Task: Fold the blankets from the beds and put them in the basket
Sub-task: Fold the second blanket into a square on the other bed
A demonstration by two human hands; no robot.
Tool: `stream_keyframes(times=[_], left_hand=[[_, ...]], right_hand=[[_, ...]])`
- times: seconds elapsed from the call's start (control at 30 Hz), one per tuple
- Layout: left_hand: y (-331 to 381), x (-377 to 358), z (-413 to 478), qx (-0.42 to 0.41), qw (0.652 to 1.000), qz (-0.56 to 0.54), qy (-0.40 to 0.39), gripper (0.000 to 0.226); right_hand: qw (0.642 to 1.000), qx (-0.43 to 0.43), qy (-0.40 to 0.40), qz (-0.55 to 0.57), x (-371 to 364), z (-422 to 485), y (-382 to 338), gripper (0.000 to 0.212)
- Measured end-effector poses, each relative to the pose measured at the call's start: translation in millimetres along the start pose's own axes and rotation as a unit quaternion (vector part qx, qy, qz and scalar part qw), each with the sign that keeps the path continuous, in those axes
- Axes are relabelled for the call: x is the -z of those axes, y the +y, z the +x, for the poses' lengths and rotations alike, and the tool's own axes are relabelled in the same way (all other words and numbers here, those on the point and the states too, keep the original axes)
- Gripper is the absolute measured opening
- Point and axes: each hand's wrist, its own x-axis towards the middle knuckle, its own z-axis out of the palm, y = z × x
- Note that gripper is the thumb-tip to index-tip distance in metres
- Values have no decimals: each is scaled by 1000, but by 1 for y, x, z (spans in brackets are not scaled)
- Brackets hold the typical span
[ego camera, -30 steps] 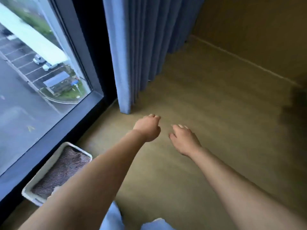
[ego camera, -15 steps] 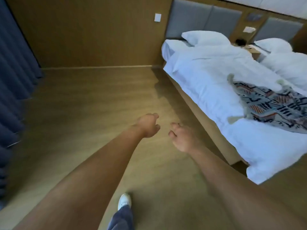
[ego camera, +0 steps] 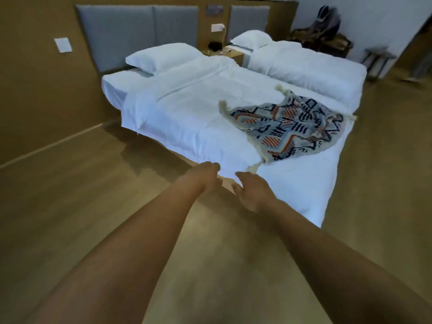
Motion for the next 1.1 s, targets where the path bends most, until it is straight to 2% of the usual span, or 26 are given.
stream_keyframes(times=[0.1, 0.2, 0.43, 0.73, 0.97, 1.1], left_hand=[[19, 1, 67, -26, 999, 6, -27, 48], [31, 4, 135, -35, 999, 17, -34, 50], [29, 23, 266, 12, 997, 47, -55, 45], [-17, 64, 438, 31, 996, 63, -53, 49], [-49, 101, 595, -2, 993, 87, -84, 49], [-55, 104, 675, -25, 991, 90, -101, 48]], right_hand=[[999, -36, 11, 20, 11, 44, 43, 42], [998, -53, 31, 27, 24, 94, 87, 45], [998, -49, 17, 20, 53, 219, 164, 49], [999, -15, -38, 22, 56, 406, 192, 51], [996, -52, -30, 62, 70, 554, 209, 48], [991, -81, -35, 95, 68, 621, 236, 38]])
